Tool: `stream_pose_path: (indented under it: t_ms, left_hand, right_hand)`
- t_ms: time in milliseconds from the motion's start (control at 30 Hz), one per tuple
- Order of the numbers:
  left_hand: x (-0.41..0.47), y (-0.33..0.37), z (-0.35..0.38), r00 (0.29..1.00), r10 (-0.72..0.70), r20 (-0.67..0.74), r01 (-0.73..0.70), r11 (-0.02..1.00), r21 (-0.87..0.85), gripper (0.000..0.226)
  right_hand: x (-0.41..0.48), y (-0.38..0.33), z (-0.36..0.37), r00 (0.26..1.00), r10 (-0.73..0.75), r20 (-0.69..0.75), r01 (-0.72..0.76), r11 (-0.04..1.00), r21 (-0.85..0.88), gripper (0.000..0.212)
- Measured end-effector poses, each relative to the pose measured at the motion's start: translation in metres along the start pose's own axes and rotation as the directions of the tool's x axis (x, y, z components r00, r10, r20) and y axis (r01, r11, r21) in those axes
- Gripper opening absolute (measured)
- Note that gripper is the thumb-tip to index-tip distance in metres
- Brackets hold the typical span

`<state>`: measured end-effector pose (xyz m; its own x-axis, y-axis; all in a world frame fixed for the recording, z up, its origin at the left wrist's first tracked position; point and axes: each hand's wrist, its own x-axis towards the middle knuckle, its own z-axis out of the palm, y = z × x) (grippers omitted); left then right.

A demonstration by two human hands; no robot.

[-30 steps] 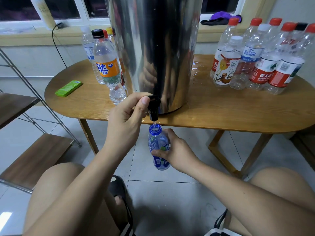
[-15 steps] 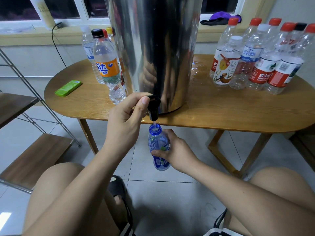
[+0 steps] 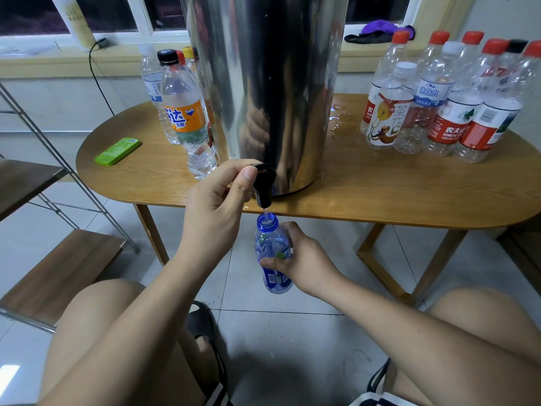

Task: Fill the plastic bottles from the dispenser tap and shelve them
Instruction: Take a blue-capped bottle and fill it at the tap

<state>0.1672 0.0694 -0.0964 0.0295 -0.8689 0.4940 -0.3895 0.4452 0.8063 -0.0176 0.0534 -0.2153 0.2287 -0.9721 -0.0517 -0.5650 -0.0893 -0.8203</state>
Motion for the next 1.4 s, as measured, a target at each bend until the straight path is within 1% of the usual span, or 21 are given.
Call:
stream_pose_path:
  t_ms: [600,1400]
  left_hand:
    - [0.0002,0.0011,-0.0002,1.000,0.000,-0.003,0.000,1.000,0.004,0.027]
    - [-0.0003,0.0029,-0.0006,1.000,0.001,-0.002,-0.001,1.000,0.028,0.027]
  right_hand:
    - [-0.0008,-0.0021,-0.0014,1.000,0.000,-0.004,0.000,1.000,0.016,0.075]
    - [-0.0005,-0.0028,-0.0021,1.000,-0.001,0.005,0.001,1.000,-0.011,0.076]
